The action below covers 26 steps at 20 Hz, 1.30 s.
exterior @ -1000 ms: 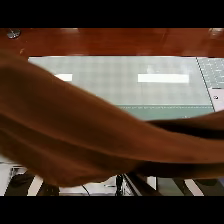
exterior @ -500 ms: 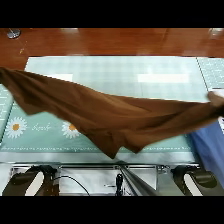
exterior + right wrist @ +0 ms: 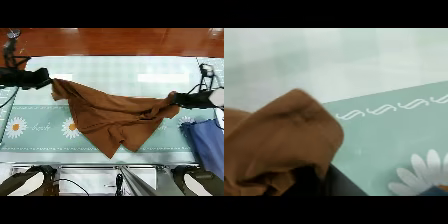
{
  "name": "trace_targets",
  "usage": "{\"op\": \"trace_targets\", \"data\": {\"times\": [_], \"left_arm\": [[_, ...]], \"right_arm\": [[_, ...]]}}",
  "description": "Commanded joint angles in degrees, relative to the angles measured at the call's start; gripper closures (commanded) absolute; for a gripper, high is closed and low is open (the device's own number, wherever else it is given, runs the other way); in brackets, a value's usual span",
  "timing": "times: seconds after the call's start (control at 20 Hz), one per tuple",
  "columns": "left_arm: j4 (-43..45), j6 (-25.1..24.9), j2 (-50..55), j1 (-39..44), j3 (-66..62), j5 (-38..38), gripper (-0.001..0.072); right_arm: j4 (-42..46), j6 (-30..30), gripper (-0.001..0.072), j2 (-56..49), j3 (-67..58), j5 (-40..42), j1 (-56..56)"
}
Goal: Fold the shirts.
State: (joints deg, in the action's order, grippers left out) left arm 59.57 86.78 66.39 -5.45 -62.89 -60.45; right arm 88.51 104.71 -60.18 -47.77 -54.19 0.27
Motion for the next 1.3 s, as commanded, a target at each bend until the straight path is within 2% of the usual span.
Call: {"op": "trace_targets", "data": {"times": [0.0,0.05,0.15,0.25,0.35,0.5,0.65,0.8,0.9,1.05,1.25], "left_arm": [[-5.0,-0.8,5.4,-0.3,0.2,-3.6,0.0256],[-3.6,-1.0,5.7,-0.6,0.1,-5.2,0.0003],[1.1,-2.1,5.6,-2.3,-0.2,-9.1,0.0001],[5.6,-2.1,4.9,-5.8,-0.1,-13.3,0.0002],[6.9,-2.2,3.1,-10.4,1.7,-16.3,0.0003],[1.4,-5.3,-1.8,-13.9,11.8,-16.0,0.0003],[-4.4,-9.2,-4.8,-13.3,25.7,-15.1,0.0003],[-17.4,-15.1,-4.9,-13.2,35.1,-12.5,0.0003],[-24.3,-17.2,-4.9,-12.0,38.9,-9.9,0.0003],[-24.3,-16.9,-4.2,-6.7,40.0,-5.8,0.0003],[-24.3,-10.7,-2.4,5.1,40.0,2.8,0.0003]], "right_arm": [[-3.3,2.3,0.0400,-10.8,-1.3,1.0,-2.4],[-5.3,0.7,0.0068,-11.9,-2.4,-0.8,-4.3],[-7.2,-4.6,0.0085,-12.0,-6.2,-6.5,-8.7],[-5.1,-9.6,0.0085,-10.6,-10.4,-13.7,-14.4],[-2.4,-11.0,0.0090,-7.5,-11.1,-16.2,-22.0],[-9.8,-11.6,0.0091,-3.3,-6.7,-14.3,-33.1],[-20.7,-18.6,0.0091,-0.2,3.1,-10.6,-35.7],[-30.7,-24.3,0.0091,0.5,10.6,-8.1,-35.7],[-33.4,-26.1,0.0091,0.5,12.9,-7.2,-35.7],[-33.6,-27.3,0.0091,0.5,13.2,-7.3,-35.7],[-33.6,-27.5,0.0091,0.5,13.2,-7.3,-35.7]]}}
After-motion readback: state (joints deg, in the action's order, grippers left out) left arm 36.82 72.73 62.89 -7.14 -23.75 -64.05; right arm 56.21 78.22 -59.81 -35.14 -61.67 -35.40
